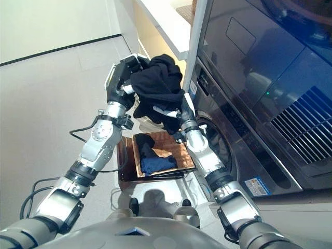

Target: Pick up the clothes and place them into the washing machine

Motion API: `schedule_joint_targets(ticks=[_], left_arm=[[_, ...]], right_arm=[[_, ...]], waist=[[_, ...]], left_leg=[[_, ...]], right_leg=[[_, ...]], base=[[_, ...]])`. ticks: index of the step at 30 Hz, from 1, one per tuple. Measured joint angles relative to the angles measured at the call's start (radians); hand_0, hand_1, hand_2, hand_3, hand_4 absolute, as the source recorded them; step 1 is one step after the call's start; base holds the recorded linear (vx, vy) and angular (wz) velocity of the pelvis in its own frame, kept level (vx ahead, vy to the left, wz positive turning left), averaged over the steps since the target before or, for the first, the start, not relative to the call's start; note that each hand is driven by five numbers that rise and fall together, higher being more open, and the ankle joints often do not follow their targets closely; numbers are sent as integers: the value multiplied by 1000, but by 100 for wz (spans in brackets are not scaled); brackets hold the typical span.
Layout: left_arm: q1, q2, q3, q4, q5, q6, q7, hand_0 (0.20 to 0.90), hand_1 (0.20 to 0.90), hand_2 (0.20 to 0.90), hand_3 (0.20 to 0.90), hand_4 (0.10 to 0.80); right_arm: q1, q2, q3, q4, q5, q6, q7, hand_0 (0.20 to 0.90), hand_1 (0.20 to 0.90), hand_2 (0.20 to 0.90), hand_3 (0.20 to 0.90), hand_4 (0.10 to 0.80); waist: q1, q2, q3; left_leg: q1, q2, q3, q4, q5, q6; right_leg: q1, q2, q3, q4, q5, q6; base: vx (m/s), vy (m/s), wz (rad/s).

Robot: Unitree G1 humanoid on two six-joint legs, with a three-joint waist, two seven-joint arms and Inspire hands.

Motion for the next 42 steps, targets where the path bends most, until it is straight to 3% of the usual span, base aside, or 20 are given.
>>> schedule_joint_targets(ticks=[18, 28, 42], left_arm=[[33, 6, 85, 22, 30, 0, 38, 900, 900, 900, 900, 800], [86, 6, 86, 42, 60, 2, 34, 900, 900, 900, 900, 800], [138, 25, 105, 82, 85, 22, -56, 900, 900, 900, 900, 800]], right_arm=[[0, -12, -34, 0, -2, 0, -17, 200, 200, 200, 200, 300], [0, -41, -54, 0, -4, 0, -21, 200, 200, 200, 200, 300], [0, -50, -94, 0, -5, 0, -21, 200, 200, 200, 200, 300]], waist=[[4, 14, 3], [5, 16, 4], [6, 17, 4]], left_leg=[[0, 0, -1, -4, 0, 0], [-1, 0, -2, -4, 0, 0], [-2, 0, -2, -4, 0, 0]], right_leg=[[0, 0, -1, 0, 0, 0], [0, 0, -1, -3, 0, 0], [-1, 0, -1, -4, -1, 0]], base=[[0, 0, 0], [0, 0, 0], [0, 0, 0]])
